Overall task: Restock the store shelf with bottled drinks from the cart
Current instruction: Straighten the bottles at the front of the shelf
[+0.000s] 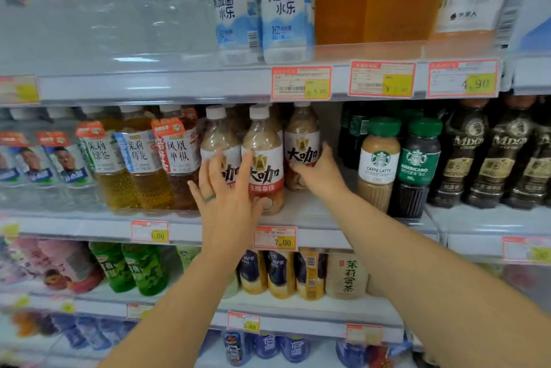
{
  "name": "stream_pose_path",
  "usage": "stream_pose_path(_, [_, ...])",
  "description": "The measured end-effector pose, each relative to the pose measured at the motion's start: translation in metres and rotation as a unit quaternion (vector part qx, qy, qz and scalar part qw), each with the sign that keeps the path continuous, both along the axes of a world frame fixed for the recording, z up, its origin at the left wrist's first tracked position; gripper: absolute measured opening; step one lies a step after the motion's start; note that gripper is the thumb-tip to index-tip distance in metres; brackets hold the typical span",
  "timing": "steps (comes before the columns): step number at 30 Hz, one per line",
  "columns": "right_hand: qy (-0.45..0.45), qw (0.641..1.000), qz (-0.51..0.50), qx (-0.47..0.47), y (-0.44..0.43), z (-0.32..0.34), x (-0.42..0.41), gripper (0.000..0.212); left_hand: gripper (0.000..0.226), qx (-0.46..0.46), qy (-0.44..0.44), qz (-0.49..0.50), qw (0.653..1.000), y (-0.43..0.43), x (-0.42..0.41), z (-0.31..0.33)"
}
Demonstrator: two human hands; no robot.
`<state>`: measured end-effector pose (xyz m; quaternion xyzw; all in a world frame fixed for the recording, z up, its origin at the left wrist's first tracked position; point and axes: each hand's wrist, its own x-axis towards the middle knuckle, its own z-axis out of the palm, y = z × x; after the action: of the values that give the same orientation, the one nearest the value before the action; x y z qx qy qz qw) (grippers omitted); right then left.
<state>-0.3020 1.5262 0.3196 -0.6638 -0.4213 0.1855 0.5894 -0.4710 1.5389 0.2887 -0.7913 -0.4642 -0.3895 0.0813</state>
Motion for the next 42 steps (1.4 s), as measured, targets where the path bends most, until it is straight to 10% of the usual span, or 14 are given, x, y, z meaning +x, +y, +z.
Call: stream_pose_path(42, [-0.091, 0.983, 0.106, -0.122, -0.075, -0.017, 0.056, 0.088, 0.05, 0.112, 0.076, -0.081, 0.987, -0.017, 0.054, 0.049])
